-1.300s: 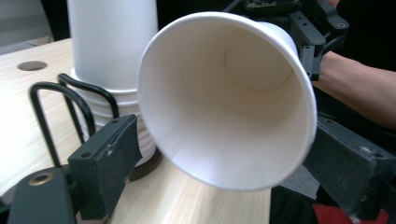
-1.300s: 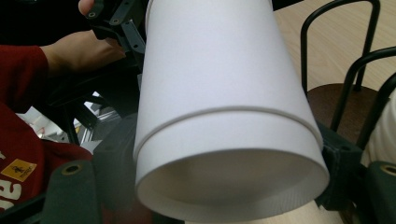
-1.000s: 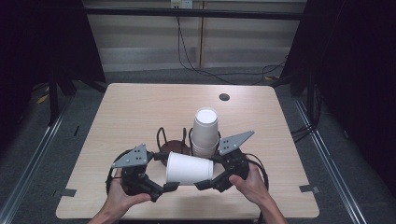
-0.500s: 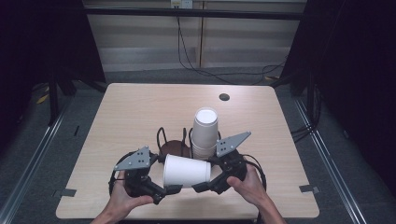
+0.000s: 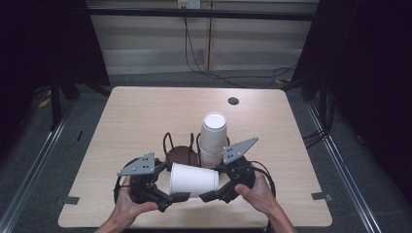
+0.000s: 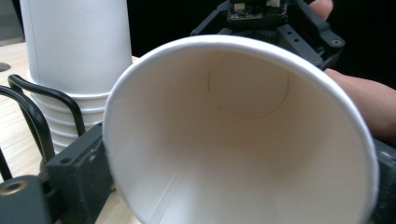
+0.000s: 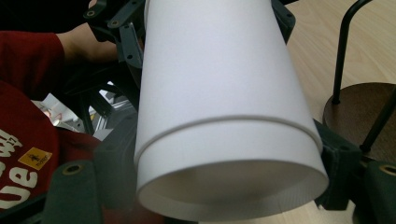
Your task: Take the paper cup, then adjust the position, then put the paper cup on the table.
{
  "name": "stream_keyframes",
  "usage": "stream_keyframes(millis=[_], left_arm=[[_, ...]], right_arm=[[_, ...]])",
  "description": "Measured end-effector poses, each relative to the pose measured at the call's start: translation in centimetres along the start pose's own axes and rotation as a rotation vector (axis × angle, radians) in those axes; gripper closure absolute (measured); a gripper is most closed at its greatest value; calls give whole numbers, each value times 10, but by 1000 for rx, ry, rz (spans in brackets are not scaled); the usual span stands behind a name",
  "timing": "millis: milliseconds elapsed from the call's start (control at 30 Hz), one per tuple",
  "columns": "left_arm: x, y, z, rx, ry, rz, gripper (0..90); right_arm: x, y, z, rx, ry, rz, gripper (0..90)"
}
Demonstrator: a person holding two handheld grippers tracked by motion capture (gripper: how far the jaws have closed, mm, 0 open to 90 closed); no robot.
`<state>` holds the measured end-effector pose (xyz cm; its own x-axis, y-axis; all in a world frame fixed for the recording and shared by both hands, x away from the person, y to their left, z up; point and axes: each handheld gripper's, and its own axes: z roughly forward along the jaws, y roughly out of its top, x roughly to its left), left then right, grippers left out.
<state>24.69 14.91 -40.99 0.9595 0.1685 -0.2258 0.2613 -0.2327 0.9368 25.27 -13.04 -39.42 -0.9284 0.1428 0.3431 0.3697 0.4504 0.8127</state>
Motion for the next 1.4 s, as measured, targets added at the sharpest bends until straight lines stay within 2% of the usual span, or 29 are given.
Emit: stream_keyframes(millis=[200, 400, 600, 833, 967, 1100, 1167, 1267, 1367, 1400], left_arm=[[3, -1, -2, 12, -18, -13, 105], [0, 2, -2, 18, -19, -1, 127], [0, 1, -1, 34, -12, -10, 129], [-1, 3, -2, 58, -8, -13, 134], [0, 5, -5, 73, 8, -19, 135], [1, 4, -6, 91, 13, -17, 133], [1, 5, -6, 103, 21, -15, 133], [3, 5, -7, 108, 31, -20, 133], [5, 6, -10, 125, 43, -25, 134], [6, 6, -10, 139, 52, -39, 134]], right_arm=[[-4, -2, 4, 14, -3, 11, 229], [-3, -4, 5, 21, -19, 10, 203], [-4, -6, 5, 10, -16, 8, 185], [-3, -7, 4, 11, -49, 1, 151], [-1, -7, 1, -8, -78, -6, 149], [-3, -9, -3, -8, -100, 4, 141], [-5, -11, -4, -4, -95, 17, 141], [-6, -13, -7, -13, -119, 26, 142], [-5, -13, -10, -24, -143, 26, 142], [-5, -13, -11, -29, -145, 26, 142]])
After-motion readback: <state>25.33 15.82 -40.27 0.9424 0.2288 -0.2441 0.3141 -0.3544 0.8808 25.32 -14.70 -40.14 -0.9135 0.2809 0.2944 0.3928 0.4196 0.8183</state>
